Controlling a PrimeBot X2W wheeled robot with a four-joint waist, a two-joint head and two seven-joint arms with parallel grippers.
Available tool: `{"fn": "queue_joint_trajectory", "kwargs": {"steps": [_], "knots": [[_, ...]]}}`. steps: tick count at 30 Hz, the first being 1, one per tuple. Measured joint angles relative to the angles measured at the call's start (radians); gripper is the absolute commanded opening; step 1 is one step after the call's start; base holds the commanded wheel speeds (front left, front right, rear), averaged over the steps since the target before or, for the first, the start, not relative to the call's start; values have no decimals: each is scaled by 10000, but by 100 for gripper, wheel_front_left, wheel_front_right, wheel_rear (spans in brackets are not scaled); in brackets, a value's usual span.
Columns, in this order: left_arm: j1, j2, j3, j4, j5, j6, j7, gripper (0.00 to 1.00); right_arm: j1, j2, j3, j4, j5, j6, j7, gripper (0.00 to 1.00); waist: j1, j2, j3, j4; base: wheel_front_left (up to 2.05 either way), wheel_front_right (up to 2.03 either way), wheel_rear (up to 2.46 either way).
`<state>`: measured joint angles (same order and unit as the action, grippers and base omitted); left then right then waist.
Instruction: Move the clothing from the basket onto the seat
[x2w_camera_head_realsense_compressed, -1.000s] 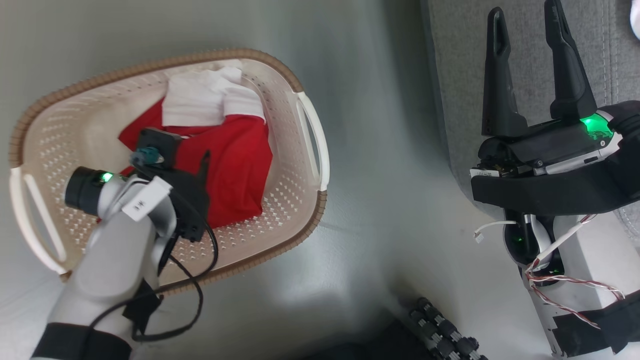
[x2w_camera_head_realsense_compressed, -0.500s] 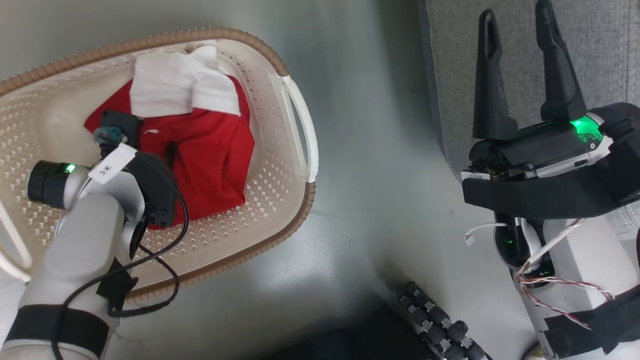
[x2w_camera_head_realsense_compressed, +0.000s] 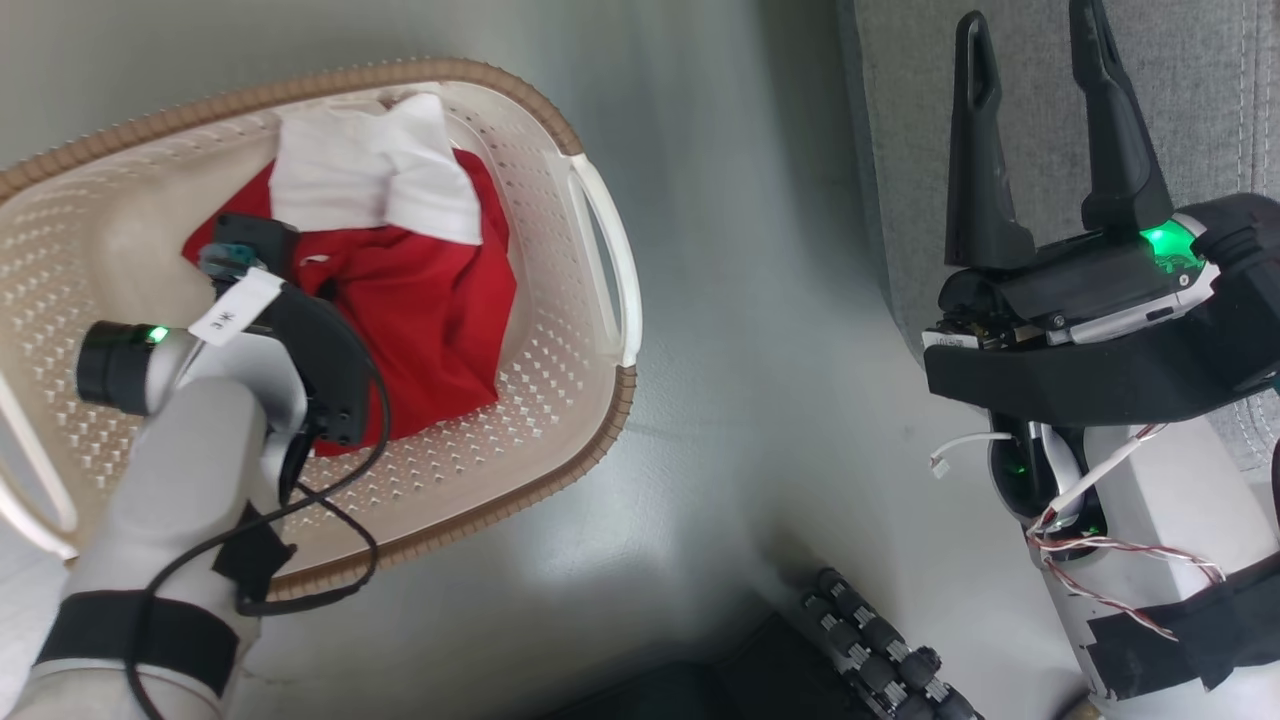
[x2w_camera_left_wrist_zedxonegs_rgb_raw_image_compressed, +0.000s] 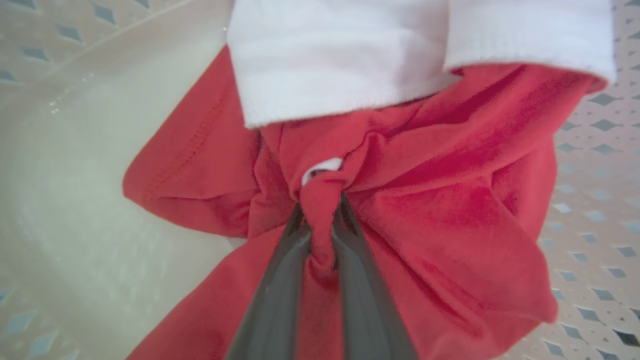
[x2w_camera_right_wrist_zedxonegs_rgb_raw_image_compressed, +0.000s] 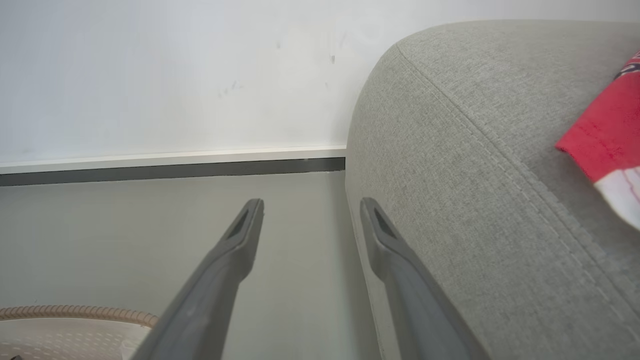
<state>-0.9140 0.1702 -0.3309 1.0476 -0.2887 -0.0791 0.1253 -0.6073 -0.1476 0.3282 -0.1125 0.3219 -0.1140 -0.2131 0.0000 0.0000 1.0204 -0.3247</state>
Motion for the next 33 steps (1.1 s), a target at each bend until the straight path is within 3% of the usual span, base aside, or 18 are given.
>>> {"fn": "queue_joint_trajectory", "kwargs": {"steps": [15,33], "knots": [[108,-838,-207,226,-121,-190,-1214,0,-387,-407,-199,516,-150,134,-84,100,0,0,-1044,723,0,0,0],[1383,-1179,-364,374,-487,-366,-2836,0,-114,-890,-359,1523,-205,257,-77,100,-1,0,-3168,1919,0,0,0]]}}
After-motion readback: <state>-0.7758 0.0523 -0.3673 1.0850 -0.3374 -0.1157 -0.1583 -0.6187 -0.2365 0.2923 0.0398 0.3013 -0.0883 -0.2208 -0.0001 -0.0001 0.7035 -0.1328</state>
